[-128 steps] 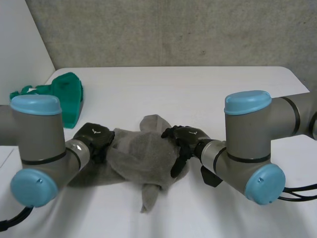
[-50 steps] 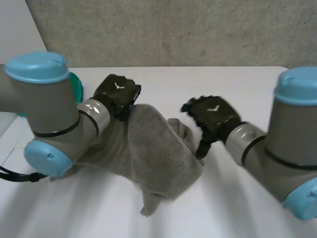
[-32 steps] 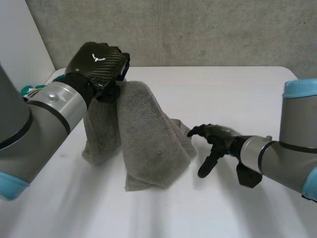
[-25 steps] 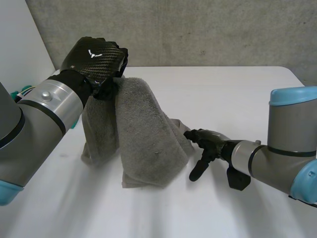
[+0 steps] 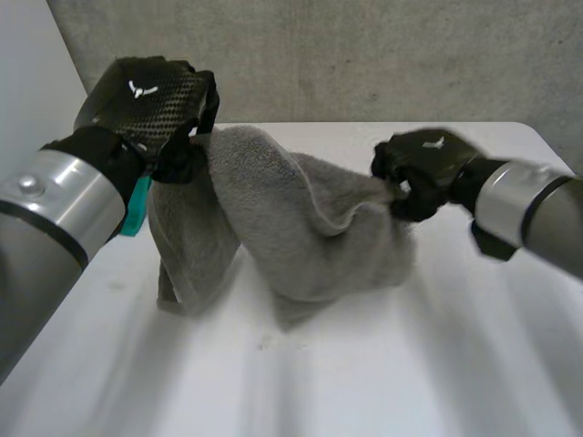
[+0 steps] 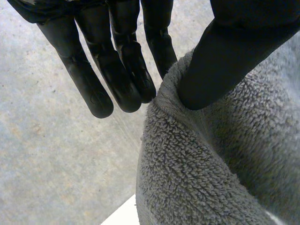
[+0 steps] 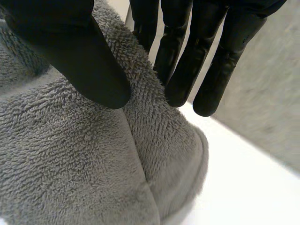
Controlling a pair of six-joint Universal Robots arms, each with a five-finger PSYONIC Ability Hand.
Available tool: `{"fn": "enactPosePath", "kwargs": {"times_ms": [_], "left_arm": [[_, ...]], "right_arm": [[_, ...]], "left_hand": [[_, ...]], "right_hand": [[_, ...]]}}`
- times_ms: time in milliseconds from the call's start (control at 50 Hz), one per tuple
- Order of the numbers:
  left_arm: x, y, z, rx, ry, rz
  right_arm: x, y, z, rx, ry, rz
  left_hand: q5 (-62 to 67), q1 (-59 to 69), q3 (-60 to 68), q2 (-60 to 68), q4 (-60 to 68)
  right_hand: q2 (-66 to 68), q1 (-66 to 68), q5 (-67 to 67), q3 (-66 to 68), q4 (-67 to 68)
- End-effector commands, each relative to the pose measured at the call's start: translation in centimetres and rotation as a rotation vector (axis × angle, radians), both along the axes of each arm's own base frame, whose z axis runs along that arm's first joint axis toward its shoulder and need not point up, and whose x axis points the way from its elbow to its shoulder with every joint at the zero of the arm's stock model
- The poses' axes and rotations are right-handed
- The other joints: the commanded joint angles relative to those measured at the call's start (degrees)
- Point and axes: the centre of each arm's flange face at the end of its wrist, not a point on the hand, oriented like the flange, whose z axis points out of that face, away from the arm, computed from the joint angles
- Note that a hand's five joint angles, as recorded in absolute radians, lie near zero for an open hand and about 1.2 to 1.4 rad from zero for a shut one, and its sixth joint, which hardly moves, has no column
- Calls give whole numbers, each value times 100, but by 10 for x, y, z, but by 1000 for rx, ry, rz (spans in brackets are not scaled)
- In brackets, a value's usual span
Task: Fold the laundry.
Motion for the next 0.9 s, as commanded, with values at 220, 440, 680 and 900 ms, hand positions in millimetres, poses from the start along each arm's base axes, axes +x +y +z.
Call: {"fn": "enactPosePath", "kwargs": {"times_ms": [220, 440, 680, 900], "left_arm": [[-12, 3, -135, 391, -165, -18], [-18, -5, -118, 335, -140, 16], [-9, -42, -75, 225, -50, -1], [-20, -69, -132, 473, -159, -59]], "right_arm": [[50, -51, -63, -60, 296, -17], [50, -64, -66, -98, 314, -126], [-20, -52, -36, -29, 224, -181], [-43, -68, -81, 90, 256, -159]], "left_hand": [[1283, 1386, 949, 919, 881], [-4287, -4184, -4620, -4651, -4688], [-3666, -3563, -3999, -4030, -4067], [-3547, -3445, -3881, -3912, -3949]], "right_hand": [[1285, 2387, 1396, 1242, 1205], [-5704, -4602, -5593, -5747, -5785], [-5704, -4602, -5593, -5747, -5785], [-5057, -3955, -4946, -5100, -5137]]}}
